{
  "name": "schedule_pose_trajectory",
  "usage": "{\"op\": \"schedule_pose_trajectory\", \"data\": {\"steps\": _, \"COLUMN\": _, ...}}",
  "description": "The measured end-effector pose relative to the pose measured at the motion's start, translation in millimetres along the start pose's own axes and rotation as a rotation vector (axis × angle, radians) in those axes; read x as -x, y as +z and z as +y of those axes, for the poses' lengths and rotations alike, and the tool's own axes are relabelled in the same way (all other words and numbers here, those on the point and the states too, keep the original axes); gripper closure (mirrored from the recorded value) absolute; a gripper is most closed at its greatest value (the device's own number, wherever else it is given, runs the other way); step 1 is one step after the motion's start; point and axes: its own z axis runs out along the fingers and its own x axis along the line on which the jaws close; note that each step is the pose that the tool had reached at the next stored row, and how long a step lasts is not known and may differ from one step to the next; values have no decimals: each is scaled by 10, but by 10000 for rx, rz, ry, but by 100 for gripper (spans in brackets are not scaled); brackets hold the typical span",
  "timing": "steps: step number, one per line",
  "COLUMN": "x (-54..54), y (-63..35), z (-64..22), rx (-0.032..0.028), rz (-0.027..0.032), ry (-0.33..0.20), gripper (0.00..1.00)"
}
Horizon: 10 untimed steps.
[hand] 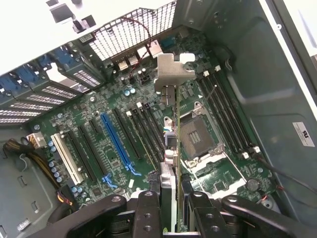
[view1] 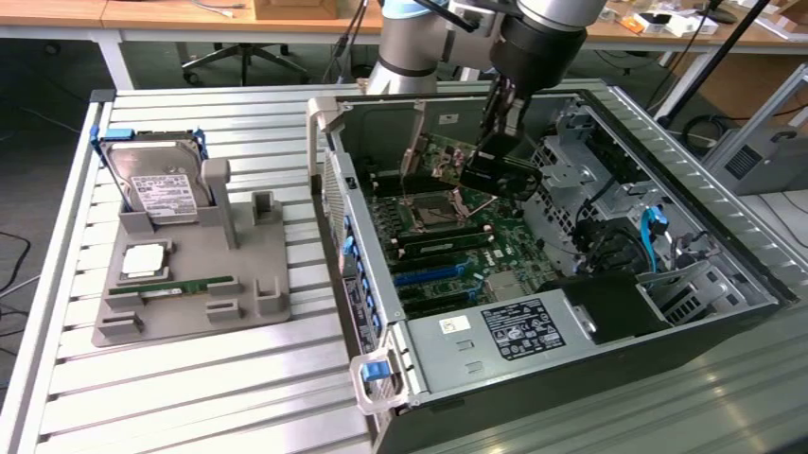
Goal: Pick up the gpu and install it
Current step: 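Insert the gpu into the slot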
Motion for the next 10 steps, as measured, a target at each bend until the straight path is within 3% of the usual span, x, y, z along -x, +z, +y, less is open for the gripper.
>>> {"op": "schedule_pose_trajectory", "data": {"steps": 10, "x": 0, "y": 1, "z": 0, "rx": 8, "rz": 23, "ry": -335, "gripper": 73}}
